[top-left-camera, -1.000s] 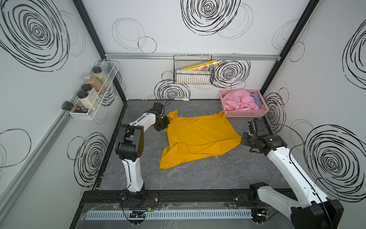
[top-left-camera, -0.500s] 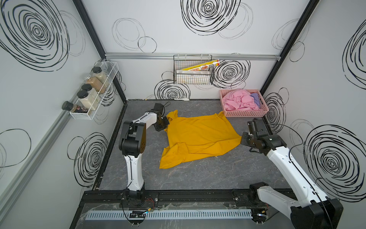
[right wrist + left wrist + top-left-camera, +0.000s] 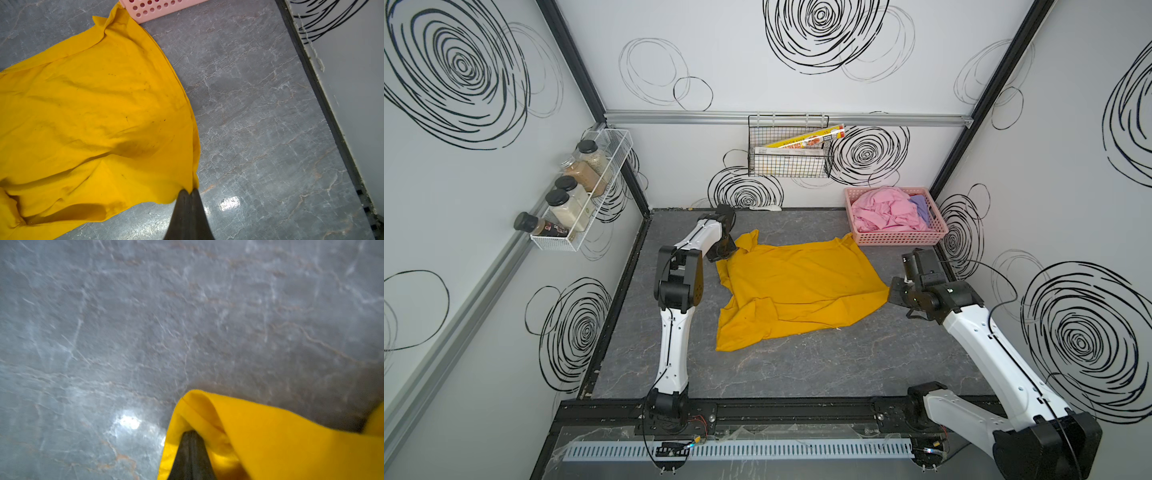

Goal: Fold and stack t-shirts
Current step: Smooth out the T-shirt at the center of the board.

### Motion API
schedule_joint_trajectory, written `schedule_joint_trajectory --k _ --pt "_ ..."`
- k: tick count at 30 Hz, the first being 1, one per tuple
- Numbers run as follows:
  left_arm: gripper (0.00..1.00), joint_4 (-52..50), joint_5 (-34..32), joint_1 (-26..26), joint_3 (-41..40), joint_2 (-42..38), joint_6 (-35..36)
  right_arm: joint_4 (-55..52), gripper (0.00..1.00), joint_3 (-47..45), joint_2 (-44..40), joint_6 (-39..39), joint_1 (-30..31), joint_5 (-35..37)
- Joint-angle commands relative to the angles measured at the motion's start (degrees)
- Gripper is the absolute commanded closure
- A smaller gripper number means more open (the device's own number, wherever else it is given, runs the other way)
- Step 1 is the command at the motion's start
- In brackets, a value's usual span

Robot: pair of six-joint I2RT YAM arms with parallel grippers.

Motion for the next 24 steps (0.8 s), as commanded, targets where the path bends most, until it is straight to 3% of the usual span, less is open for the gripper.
schedule_joint_trajectory --k 1,3,10,14,18,21,24 --pt "1.00 -8.17 -4.78 1.33 8.46 6.99 -0.94 -1.49 1.00 0.85 1.02 -0.61 -0.23 -0.33" --pt "1.00 -9.06 -4.11 2.01 14.01 10.43 -1.16 -1.83 1.00 1.26 1.91 -0.88 -0.23 -0.51" --pt "1.00 -4.33 -1.12 4.81 19.78 13.31 -0.94 -3.57 1.00 3.40 4.65 -1.81 -0.23 -0.03" --pt "1.00 -1.44 -0.25 6.23 20.03 10.81 -1.45 -3.37 1.00 3.42 4.98 -2.11 -0.23 -0.29" --pt "0.98 4.89 0.31 6.67 16.82 2.56 -0.06 -2.70 1.00 3.25 5.02 -2.29 -0.23 -1.24" --pt "0.87 16.43 0.42 6.20 5.35 -9.57 1.44 -1.91 1.00 2.89 4.76 -2.29 -0.23 -2.10" --pt "0.60 28.63 3.15 4.38 -8.68 -23.97 3.99 -1.12 1.00 2.35 4.29 -2.22 -0.23 -2.82"
